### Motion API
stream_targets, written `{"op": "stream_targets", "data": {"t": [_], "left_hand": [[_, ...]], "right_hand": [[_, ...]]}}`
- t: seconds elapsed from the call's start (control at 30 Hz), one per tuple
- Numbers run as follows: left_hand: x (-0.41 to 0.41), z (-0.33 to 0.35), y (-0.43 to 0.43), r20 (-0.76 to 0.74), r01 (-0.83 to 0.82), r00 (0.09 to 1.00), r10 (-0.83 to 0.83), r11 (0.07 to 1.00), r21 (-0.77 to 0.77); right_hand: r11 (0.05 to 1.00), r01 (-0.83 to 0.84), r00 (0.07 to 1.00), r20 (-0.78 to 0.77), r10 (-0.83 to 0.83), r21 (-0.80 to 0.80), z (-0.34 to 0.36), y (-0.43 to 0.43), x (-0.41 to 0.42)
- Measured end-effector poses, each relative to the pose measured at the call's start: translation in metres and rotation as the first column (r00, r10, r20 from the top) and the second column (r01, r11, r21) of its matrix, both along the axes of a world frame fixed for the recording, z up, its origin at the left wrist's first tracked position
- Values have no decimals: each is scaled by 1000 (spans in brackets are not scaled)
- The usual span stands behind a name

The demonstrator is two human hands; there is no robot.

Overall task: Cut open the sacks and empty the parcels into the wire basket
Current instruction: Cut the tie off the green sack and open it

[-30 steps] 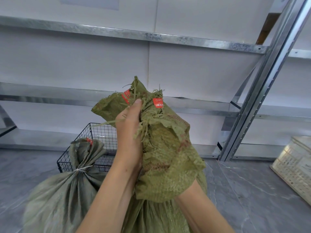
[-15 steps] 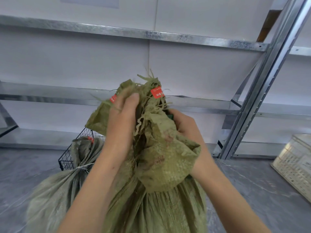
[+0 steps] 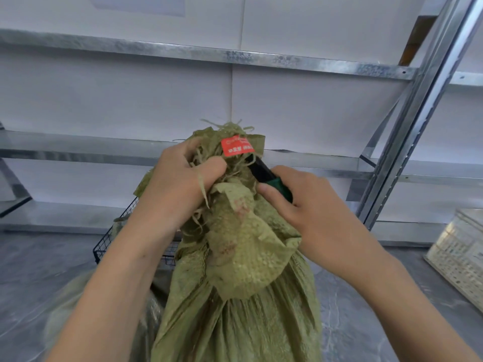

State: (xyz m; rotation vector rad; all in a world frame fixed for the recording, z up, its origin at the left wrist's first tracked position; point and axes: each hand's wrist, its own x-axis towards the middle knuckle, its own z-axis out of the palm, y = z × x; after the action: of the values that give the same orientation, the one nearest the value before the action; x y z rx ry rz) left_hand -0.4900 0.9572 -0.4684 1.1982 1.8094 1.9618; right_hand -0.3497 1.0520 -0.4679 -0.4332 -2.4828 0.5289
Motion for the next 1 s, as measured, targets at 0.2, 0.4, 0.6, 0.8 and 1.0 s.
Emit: {"op": "stream_targets", "data": {"t": [0.2, 0.4, 0.6, 0.8, 1.0], "left_hand": [[-7, -6, 0, 125, -8, 992, -2, 996, 84], [-5, -10, 2, 86, -91, 993, 83, 992, 88], [0, -7, 1, 94, 60, 993, -72, 990, 128], [0, -5, -9, 71, 162, 984, -164, 986, 37], [11, 9, -1, 308, -66, 950, 39, 995, 76]], "right_hand": [[995, -1, 995, 99, 11, -97, 5, -5, 11], [994, 0, 989, 146, 16, -110, 6, -10, 17], [989, -8, 979, 199, 37, -145, 16, -15, 32], [984, 23, 971, 237, 21, -179, 20, -14, 35], [979, 23, 960, 279, 35, -202, 19, -16, 25]]}}
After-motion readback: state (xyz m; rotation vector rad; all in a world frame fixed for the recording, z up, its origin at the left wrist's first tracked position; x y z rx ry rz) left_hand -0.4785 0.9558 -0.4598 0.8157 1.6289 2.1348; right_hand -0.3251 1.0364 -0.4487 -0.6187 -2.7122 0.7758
